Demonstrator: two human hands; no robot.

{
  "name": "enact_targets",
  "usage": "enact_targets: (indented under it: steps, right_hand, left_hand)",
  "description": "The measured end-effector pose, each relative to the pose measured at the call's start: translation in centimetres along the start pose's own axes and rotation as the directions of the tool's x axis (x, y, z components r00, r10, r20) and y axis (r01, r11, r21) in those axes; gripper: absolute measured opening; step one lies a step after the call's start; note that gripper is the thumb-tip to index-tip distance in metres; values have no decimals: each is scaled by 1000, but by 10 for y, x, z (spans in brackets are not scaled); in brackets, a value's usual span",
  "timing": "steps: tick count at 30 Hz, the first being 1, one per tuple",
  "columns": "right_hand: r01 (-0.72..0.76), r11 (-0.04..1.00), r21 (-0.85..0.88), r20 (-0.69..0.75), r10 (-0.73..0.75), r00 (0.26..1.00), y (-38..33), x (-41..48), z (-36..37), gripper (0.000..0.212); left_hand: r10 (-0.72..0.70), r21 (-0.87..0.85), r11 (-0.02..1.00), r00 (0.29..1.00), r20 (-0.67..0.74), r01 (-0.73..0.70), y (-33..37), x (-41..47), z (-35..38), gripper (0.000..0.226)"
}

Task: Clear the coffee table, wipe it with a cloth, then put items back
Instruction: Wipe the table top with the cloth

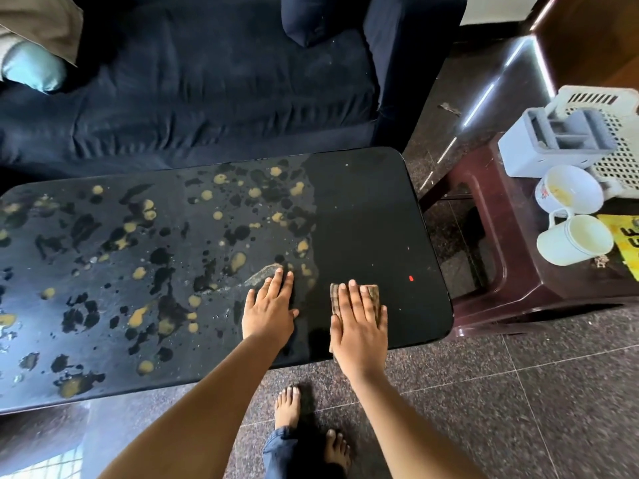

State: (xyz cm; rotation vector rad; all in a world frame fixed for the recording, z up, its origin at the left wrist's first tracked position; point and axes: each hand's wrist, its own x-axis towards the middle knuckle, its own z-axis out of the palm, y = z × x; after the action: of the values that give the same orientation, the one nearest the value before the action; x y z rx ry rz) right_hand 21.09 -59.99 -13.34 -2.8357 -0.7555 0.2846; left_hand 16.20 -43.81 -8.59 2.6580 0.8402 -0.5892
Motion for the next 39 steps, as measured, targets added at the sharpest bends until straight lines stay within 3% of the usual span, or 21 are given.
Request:
enact_targets:
  steps: [3,7,9,10,13,15,18,20,21,25,26,30,35,39]
  right_hand:
    - [-104,992,73,-13,105,994,-29,-2,1,60]
    - [235,972,32,42,-236,971,-45,-12,4,59]
    - [302,953,-8,51,-301,952,-27,-8,5,59]
    - [265,964,-18,52,-264,963,-18,-5,4,59]
    - [-34,999,23,42,33,999,-13,6,-1,61]
    - [-71,996,49,30,70,997,-27,6,-3,61]
    - [233,972,32,87,-235,968,-34,-3,0,57]
    - [346,938,11,101,-345,933,-24,2,0,55]
    - [315,949,2,92,-314,945,-21,6,1,55]
    - [-38,995,91,70,32,997,-37,16,4,56]
    - [-42,993,108,70,34,997,-43,19,4,57]
    - [196,974,110,114,-209,971,-36,33,-3,56]
    - [12,922,386,-12,-8,1000,-48,91,-16,57]
    - [8,928,373,-67,18,998,-77,174,-34,55]
  left_hand:
    - [6,-16,1000,1000,-7,-6,1,1,1,70]
    - [25,-23,999,999,-33,-25,-4,2,0,66]
    - [40,-15,999,999,-30,-40,-7,2,-2,68]
    - [46,-11,999,999,-24,-46,-9,2,-3,69]
    - [61,11,998,998,-27,-61,-11,2,-6,71]
    - [66,24,998,997,-41,-65,-10,3,-8,72]
    - [78,42,996,995,-67,-75,-9,8,-11,69]
    - [94,41,995,991,-95,-91,-10,14,-15,63]
    - [102,32,995,989,-110,-99,-11,17,-18,59]
    - [121,35,993,976,-181,-117,-20,32,-36,46]
    - [125,43,992,974,-189,-119,-25,37,-41,45]
    - [118,35,993,975,-190,-113,-43,59,-53,50]
    - [94,-20,995,978,-189,-100,-57,96,-78,54]
    - [67,-43,996,978,-198,-77,-62,134,-99,62]
